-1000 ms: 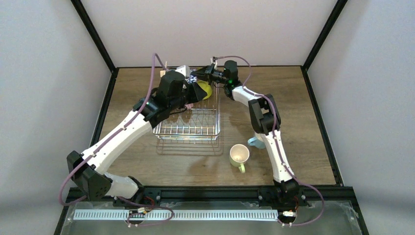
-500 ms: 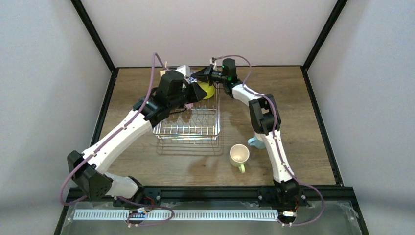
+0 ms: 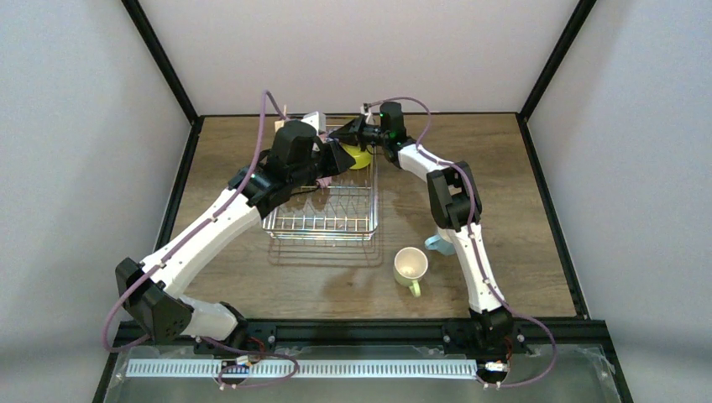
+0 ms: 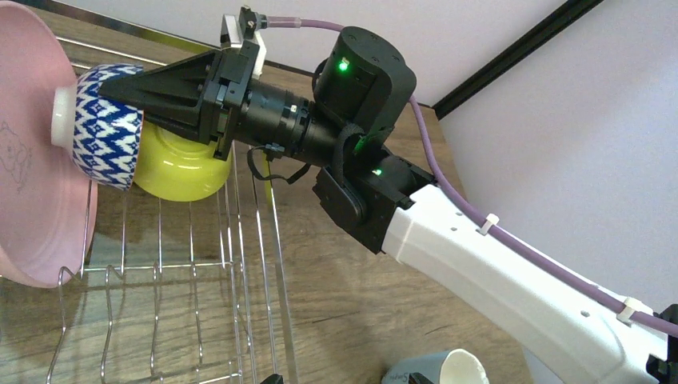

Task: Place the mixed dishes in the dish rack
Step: Turn the bowl upside down over the dish rack.

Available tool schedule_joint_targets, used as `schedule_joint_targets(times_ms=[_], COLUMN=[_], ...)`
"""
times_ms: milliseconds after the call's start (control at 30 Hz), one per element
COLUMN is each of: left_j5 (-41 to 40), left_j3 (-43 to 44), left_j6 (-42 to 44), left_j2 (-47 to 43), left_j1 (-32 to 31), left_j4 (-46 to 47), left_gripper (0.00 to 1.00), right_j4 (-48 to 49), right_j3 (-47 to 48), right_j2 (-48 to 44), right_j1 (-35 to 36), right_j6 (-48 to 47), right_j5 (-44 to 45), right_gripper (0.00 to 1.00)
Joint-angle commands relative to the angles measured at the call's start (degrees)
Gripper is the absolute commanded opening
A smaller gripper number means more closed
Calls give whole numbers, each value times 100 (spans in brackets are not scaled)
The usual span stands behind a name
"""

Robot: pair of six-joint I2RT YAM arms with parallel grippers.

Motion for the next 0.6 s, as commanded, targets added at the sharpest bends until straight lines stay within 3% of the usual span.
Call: schedule_joint_targets(times_ms=[0,567], left_j5=[90,196], left_j3=[105,105], left_j6=[20,4], left_j2=[69,201], left_j1=[32,30], left_j4=[72,151], left_gripper=[89,89], right_j4=[-141,-864], right_j3=[208,177], right_j2=[-234,-596], right_j1=[14,-177], right_j6=[-242,-850], right_j5=[92,301], right_gripper=[17,31])
